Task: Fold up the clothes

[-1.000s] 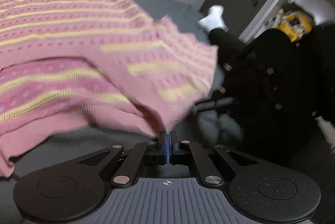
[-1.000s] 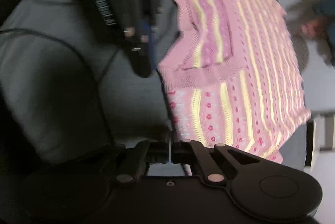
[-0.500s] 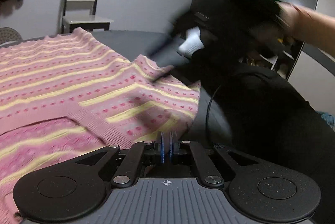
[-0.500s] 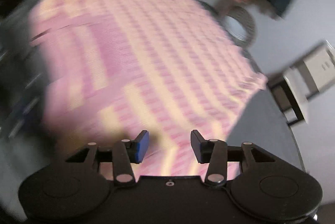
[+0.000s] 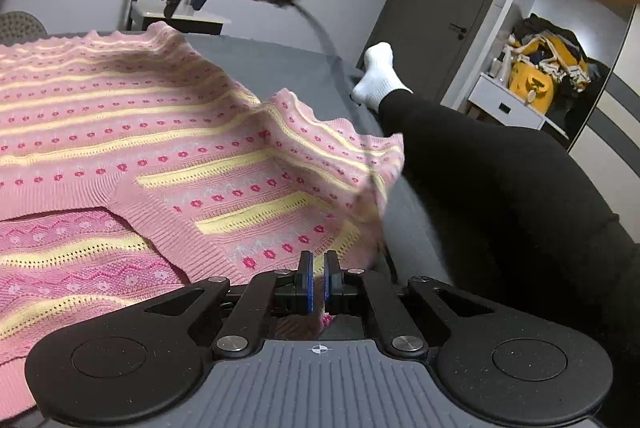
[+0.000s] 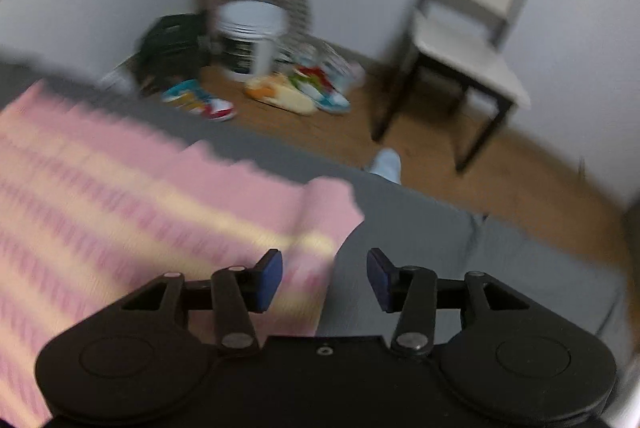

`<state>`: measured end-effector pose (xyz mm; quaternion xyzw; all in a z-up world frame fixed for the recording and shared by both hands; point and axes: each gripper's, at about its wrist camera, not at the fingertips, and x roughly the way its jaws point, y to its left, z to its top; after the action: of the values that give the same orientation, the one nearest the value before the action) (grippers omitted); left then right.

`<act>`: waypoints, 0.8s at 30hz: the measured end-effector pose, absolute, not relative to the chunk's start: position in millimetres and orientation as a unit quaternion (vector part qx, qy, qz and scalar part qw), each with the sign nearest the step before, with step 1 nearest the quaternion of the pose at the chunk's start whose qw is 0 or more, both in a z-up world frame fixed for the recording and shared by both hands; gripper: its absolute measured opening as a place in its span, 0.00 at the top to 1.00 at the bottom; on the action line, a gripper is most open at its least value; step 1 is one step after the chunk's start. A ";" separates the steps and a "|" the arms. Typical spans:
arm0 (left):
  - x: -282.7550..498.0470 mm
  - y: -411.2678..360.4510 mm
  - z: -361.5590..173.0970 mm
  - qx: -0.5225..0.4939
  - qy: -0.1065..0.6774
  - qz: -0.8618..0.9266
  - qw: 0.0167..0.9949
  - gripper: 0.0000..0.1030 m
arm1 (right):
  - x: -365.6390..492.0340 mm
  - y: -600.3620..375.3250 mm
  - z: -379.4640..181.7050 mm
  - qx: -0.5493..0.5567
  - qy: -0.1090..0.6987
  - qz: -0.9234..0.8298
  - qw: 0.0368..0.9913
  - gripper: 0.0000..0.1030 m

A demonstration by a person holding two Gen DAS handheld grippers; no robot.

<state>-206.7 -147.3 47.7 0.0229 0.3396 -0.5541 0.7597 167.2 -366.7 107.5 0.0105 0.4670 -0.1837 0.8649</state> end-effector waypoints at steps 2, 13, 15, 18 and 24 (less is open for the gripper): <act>-203.9 -150.5 45.4 0.032 0.334 -0.552 0.764 0.98 | 180.3 -397.6 100.1 0.093 0.468 -0.213 0.853 0.39; -185.2 -147.6 33.3 -0.018 0.380 -0.510 0.771 0.98 | 180.8 -379.7 79.1 0.168 0.401 0.021 0.900 0.90; -186.6 -148.7 32.4 -0.017 0.379 -0.508 0.773 0.98 | 167.9 -348.9 84.1 0.126 0.415 0.149 0.889 0.88; -190.6 -151.3 31.7 -0.006 0.376 -0.509 0.774 0.98 | 144.8 -323.5 88.5 0.084 0.430 0.245 0.865 0.77; -196.6 -151.7 35.3 0.005 0.368 -0.517 0.773 0.98 | 115.0 -324.9 102.7 0.009 0.406 0.140 0.903 0.57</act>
<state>-196.6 -151.7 35.3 0.0050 0.3677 -0.5171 0.7729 115.0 -324.9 102.7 0.0086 0.4062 0.1402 0.9029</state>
